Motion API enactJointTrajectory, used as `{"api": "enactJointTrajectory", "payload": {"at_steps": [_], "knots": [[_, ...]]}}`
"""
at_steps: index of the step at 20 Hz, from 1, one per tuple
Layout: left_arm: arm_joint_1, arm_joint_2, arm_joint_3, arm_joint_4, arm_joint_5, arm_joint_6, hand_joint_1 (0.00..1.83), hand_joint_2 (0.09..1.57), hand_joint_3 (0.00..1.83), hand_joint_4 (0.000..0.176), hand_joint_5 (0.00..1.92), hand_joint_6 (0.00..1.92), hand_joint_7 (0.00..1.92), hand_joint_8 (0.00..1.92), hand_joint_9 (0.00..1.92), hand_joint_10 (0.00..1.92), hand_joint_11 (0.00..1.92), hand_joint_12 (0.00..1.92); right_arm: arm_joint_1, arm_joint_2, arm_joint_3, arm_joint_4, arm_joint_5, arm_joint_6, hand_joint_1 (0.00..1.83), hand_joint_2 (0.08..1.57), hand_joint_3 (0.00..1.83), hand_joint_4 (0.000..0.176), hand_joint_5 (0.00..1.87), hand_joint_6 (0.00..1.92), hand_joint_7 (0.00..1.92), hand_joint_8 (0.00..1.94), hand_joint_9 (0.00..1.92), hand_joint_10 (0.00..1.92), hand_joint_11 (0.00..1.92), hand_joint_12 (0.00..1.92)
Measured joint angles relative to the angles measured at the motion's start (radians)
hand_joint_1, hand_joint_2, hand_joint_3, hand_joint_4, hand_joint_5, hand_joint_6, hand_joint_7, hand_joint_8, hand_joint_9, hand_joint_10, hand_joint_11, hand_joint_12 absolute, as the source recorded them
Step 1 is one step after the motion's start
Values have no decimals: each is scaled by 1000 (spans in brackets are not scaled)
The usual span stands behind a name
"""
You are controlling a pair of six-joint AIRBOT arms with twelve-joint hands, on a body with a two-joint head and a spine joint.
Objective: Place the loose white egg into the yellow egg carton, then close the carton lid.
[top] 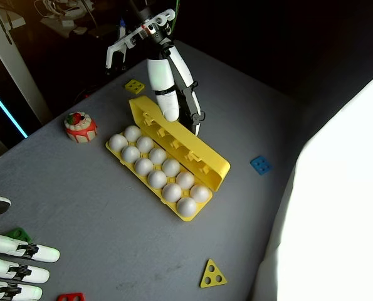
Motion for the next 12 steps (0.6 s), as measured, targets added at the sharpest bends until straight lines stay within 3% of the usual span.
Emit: {"api": "enactJointTrajectory", "payload": {"at_steps": [1,4,6,10,12], "knots": [[-9,0,-12,0,-3,8,326,1383,0,25,187,442,190,544,0,944,0,1350,0,0,0,0,0,0,163,1193,0,0,336,11,415,4,372,4,0,1126],[-43,0,-43,2,-7,57,333,1389,0,11,197,434,191,527,0,964,0,1394,0,0,0,0,0,-4,159,1197,1,0,325,3,410,3,371,2,0,1099],[-54,-3,-68,1,-10,79,312,1391,1,12,195,434,199,526,0,970,0,1383,0,0,0,0,4,-5,150,1195,0,0,323,1,421,5,376,3,0,1099],[-40,-11,-132,2,5,114,257,1406,7,19,165,428,193,523,0,951,0,1375,0,-5,0,1,8,-11,150,1199,2,0,331,6,422,4,370,1,0,1101],[-23,-12,-151,-5,10,115,340,1382,0,14,189,433,217,528,4,956,0,1400,0,-4,0,1,11,-13,162,1195,0,0,337,7,432,5,383,5,0,1116]]}}
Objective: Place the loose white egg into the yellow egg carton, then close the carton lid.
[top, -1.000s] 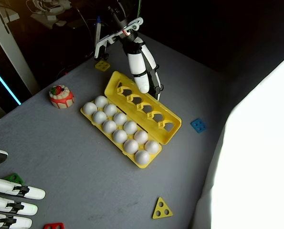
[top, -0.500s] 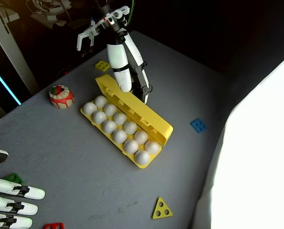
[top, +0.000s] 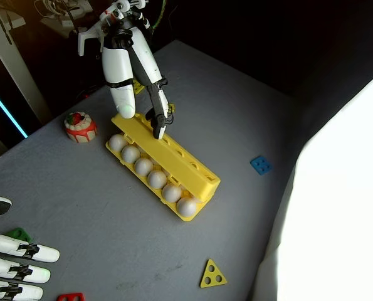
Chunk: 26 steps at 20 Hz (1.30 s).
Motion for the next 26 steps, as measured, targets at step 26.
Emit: {"api": "enactJointTrajectory", "payload": {"at_steps": [26], "knots": [[-20,-69,100,128,96,258,262,1408,4,17,166,440,208,517,2,969,0,1417,-7,-1,0,0,11,-19,153,1198,0,0,382,18,464,5,442,16,0,1240]]}}
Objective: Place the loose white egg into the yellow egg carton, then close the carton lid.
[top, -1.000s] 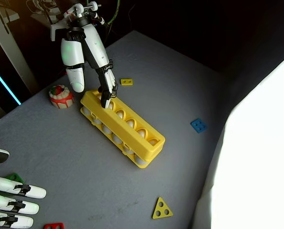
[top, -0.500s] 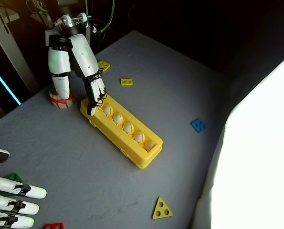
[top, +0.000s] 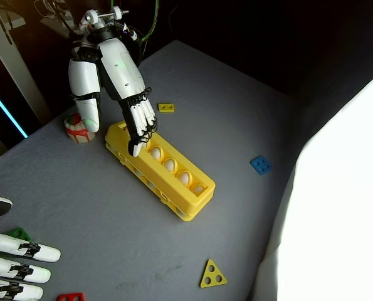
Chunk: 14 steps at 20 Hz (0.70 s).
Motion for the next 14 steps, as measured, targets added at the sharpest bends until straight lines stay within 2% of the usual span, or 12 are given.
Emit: {"api": "enactJointTrajectory", "payload": {"at_steps": [2,3,4,5,6,7,8,9,10,11,12,14], "knots": [[-14,13,43,28,22,87,265,1405,3,20,171,441,213,518,8,971,0,1415,0,0,0,0,0,0,151,1200,0,0,398,23,483,12,460,23,0,1248],[-17,24,84,56,54,163,276,1400,0,16,210,471,230,586,19,1016,0,1464,0,0,0,0,0,0,149,1198,0,0,520,44,616,16,559,39,0,1269],[-18,28,106,63,73,218,276,1400,0,16,210,471,230,586,19,1016,0,1464,0,0,0,0,0,0,149,1198,0,0,520,44,616,16,559,39,0,1269],[-22,40,132,59,96,300,257,1402,1,12,229,522,228,670,24,1045,0,1503,0,0,0,0,0,0,153,1202,0,0,631,74,738,29,659,63,22,1262],[-24,53,159,46,143,419,195,1414,3,0,264,722,259,953,90,1251,0,1697,0,0,0,0,0,0,201,1193,0,0,816,169,930,64,818,136,116,1361],[-27,61,174,37,172,493,195,1414,3,0,264,722,259,953,90,1251,0,1697,0,0,0,0,0,0,201,1193,0,0,816,169,930,64,818,136,116,1361],[-29,80,184,14,218,592,200,1418,3,0,334,871,307,1217,180,1459,18,1873,0,-1,0,0,1,0,252,1192,1,0,829,466,1009,156,796,481,217,1499],[-29,93,196,-5,265,662,93,1435,6,0,492,1071,510,1406,414,1623,215,1919,0,-1,0,0,0,0,290,1190,1,0,860,950,927,1030,726,1302,411,1762],[-29,104,200,-16,288,706,93,1435,6,0,492,1071,510,1406,414,1623,215,1919,-3,-1,0,1,3,0,290,1190,1,0,860,950,927,1030,726,1302,411,1762],[-34,121,201,-37,312,760,77,1427,1,0,590,1308,587,1594,482,1806,360,1921,-3,-1,0,1,2,0,287,1193,1,0,914,1025,1005,1253,802,1558,506,1889],[-47,147,205,-53,340,838,2,1439,4,0,771,1713,803,1874,736,1916,634,1921,-3,-1,0,1,3,0,191,1231,4,0,979,1515,1158,1582,1019,1829,764,1920],[-54,159,205,-53,353,863,2,1439,4,0,771,1713,803,1874,736,1916,634,1921,-3,-1,0,1,4,0,191,1231,4,0,979,1515,1158,1582,1019,1829,764,1920]]}}
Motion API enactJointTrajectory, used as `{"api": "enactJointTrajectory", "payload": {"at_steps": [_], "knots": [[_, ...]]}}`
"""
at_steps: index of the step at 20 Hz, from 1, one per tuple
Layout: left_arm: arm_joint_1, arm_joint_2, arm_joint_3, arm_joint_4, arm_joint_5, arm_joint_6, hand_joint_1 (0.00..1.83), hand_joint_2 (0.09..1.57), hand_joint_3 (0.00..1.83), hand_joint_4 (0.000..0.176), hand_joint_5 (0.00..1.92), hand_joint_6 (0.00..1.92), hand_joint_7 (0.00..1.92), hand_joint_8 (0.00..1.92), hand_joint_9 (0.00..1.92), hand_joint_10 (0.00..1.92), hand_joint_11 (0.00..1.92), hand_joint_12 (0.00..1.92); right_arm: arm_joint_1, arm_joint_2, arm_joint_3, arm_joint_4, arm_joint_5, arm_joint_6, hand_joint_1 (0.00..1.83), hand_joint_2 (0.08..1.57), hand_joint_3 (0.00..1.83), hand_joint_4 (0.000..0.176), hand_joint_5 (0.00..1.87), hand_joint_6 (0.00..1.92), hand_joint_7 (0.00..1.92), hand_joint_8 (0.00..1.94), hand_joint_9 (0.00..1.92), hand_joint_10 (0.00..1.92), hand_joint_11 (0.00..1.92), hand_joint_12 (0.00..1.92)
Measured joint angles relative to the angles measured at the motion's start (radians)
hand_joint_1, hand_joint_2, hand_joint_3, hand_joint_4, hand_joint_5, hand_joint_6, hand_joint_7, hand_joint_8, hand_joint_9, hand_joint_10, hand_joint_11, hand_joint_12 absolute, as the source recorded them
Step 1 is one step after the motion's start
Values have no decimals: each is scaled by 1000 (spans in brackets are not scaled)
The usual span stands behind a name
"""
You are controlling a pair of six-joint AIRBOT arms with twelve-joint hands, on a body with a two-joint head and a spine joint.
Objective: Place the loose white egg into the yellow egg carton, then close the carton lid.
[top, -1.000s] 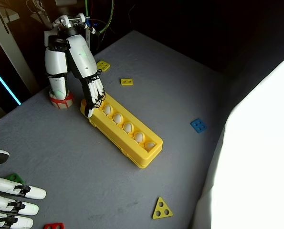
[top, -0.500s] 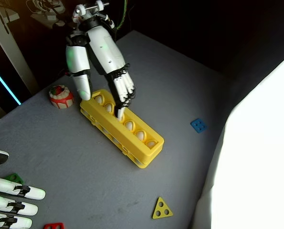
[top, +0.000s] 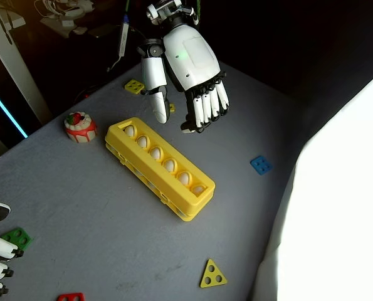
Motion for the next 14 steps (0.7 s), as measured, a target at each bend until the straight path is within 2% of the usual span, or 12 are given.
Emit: {"api": "enactJointTrajectory", "payload": {"at_steps": [1,2,3,4,5,11,14], "knots": [[0,5,0,7,13,9,2,1439,4,0,771,1713,803,1874,736,1916,634,1921,0,0,0,0,1,0,191,1231,4,0,979,1515,1158,1582,1019,1829,764,1920],[0,6,2,3,28,21,0,1441,3,0,927,1879,1023,1890,1012,1920,916,1921,0,0,0,0,2,0,104,1262,13,0,1157,1815,1316,1804,1250,1903,1107,1921],[-2,6,2,-6,37,34,8,1439,1,0,1043,1913,1142,1912,1174,1921,1130,1921,0,0,0,0,2,0,123,1280,0,0,1205,1900,1350,1914,1341,1917,1262,1921],[-12,6,0,-6,53,34,2,1439,1,0,1086,1921,1216,1921,1255,1921,1230,1921,0,0,0,0,3,-1,139,1278,1,154,1245,1920,1363,1940,1367,1921,1306,1921],[-19,6,-1,-3,58,35,0,1431,0,0,1110,1921,1237,1921,1274,1921,1257,1921,0,0,0,0,3,-1,159,1274,0,175,1243,1921,1360,1941,1368,1921,1319,1921],[-32,6,-18,-6,71,35,42,1434,0,0,1134,1921,1268,1921,1307,1921,1329,1921,0,0,0,0,4,-8,136,1280,2,176,1257,1921,1380,1941,1384,1921,1373,1921],[-32,6,-16,-7,71,35,46,1439,0,0,1088,1921,1211,1921,1244,1921,1248,1921,0,0,0,0,16,-19,152,1278,0,176,1251,1921,1375,1941,1382,1921,1376,1921]]}}
